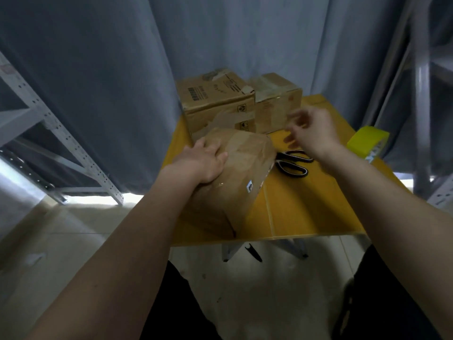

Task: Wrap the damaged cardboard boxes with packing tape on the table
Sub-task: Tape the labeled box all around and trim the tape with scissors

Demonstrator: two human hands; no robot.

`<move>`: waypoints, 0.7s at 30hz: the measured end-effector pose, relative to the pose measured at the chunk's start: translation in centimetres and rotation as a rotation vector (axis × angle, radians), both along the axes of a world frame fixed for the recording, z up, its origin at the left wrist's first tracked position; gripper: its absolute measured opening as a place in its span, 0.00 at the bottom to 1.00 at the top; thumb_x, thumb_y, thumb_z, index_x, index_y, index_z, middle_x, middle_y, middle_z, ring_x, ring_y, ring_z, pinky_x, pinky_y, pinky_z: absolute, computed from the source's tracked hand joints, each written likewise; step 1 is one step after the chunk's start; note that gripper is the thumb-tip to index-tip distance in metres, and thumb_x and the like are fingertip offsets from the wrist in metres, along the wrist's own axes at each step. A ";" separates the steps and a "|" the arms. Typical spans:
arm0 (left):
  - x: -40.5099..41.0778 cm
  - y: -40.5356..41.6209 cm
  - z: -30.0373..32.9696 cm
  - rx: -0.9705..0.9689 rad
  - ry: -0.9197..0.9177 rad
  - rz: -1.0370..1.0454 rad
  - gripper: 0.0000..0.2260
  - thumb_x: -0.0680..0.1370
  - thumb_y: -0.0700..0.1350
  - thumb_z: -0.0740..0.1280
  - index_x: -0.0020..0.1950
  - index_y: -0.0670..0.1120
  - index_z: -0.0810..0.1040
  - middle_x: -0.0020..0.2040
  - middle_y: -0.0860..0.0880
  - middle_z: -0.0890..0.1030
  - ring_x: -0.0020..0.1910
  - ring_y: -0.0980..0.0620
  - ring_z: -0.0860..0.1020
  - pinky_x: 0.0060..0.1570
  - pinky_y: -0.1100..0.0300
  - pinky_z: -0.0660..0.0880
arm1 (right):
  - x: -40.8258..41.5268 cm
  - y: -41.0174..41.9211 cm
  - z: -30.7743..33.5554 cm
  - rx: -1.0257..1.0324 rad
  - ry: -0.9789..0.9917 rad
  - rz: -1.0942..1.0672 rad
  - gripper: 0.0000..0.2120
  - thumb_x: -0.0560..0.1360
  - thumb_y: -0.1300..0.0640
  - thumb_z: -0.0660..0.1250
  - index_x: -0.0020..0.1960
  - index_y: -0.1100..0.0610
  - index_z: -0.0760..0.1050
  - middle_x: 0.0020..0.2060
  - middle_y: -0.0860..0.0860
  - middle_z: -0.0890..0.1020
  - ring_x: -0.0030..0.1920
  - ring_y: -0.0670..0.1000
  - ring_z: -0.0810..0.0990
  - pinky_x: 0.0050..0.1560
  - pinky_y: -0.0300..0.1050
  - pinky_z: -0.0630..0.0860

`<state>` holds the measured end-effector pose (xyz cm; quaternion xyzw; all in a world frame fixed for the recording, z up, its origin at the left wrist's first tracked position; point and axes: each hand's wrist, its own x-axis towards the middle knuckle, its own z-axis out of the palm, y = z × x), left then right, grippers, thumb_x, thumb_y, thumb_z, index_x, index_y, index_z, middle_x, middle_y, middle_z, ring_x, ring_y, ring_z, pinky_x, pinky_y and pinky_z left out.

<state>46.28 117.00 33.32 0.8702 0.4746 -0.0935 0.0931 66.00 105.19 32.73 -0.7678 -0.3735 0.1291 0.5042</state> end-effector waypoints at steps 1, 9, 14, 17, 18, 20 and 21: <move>0.6 -0.5 0.4 0.010 0.026 0.032 0.26 0.82 0.62 0.47 0.79 0.57 0.51 0.80 0.49 0.49 0.77 0.37 0.52 0.72 0.42 0.55 | 0.7 -0.5 0.4 0.092 -0.035 -0.063 0.12 0.79 0.65 0.61 0.61 0.56 0.74 0.48 0.55 0.82 0.41 0.53 0.84 0.41 0.50 0.83; 8.0 -9.8 -0.6 0.150 -0.771 -0.319 0.20 0.81 0.45 0.62 0.74 0.46 0.67 0.75 0.46 0.65 0.73 0.47 0.64 0.71 0.54 0.61 | 9.5 -6.4 -1.6 0.220 0.074 -0.839 0.20 0.75 0.66 0.57 0.67 0.60 0.69 0.65 0.56 0.72 0.66 0.53 0.71 0.60 0.35 0.62; 12.9 -12.6 -5.9 -0.454 -0.744 -0.199 0.20 0.82 0.39 0.62 0.74 0.44 0.67 0.71 0.43 0.71 0.68 0.45 0.72 0.66 0.47 0.70 | 10.9 -7.5 -7.5 -0.051 0.407 -0.613 0.24 0.77 0.64 0.62 0.71 0.67 0.61 0.66 0.64 0.71 0.66 0.63 0.71 0.66 0.54 0.69; 14.3 -12.6 -8.3 -0.686 -0.717 -0.047 0.23 0.82 0.39 0.61 0.77 0.45 0.62 0.74 0.47 0.68 0.70 0.47 0.70 0.66 0.49 0.71 | 11.4 -7.2 -8.6 -0.094 0.453 -0.566 0.22 0.75 0.63 0.65 0.67 0.67 0.66 0.63 0.63 0.74 0.63 0.63 0.74 0.56 0.52 0.74; 14.6 -12.5 -8.9 -0.719 -0.712 -0.012 0.24 0.82 0.38 0.62 0.77 0.45 0.61 0.75 0.47 0.67 0.70 0.47 0.69 0.66 0.52 0.71 | 11.6 -7.1 -8.7 -0.101 0.452 -0.561 0.20 0.74 0.63 0.66 0.64 0.67 0.70 0.60 0.63 0.77 0.61 0.63 0.76 0.51 0.50 0.74; 15.2 -12.1 -9.5 -0.762 -0.728 0.046 0.25 0.81 0.36 0.61 0.78 0.45 0.59 0.75 0.47 0.68 0.70 0.49 0.69 0.62 0.58 0.70 | 11.9 -6.8 -8.7 -0.110 0.443 -0.562 0.17 0.73 0.63 0.68 0.59 0.67 0.73 0.56 0.62 0.78 0.60 0.64 0.77 0.50 0.50 0.74; 15.5 -11.9 -9.6 -0.766 -0.733 0.059 0.26 0.81 0.35 0.61 0.78 0.45 0.59 0.74 0.47 0.68 0.70 0.49 0.69 0.61 0.58 0.70 | 12.0 -6.8 -8.7 -0.119 0.437 -0.561 0.18 0.72 0.63 0.69 0.60 0.68 0.73 0.57 0.62 0.78 0.60 0.64 0.77 0.54 0.53 0.76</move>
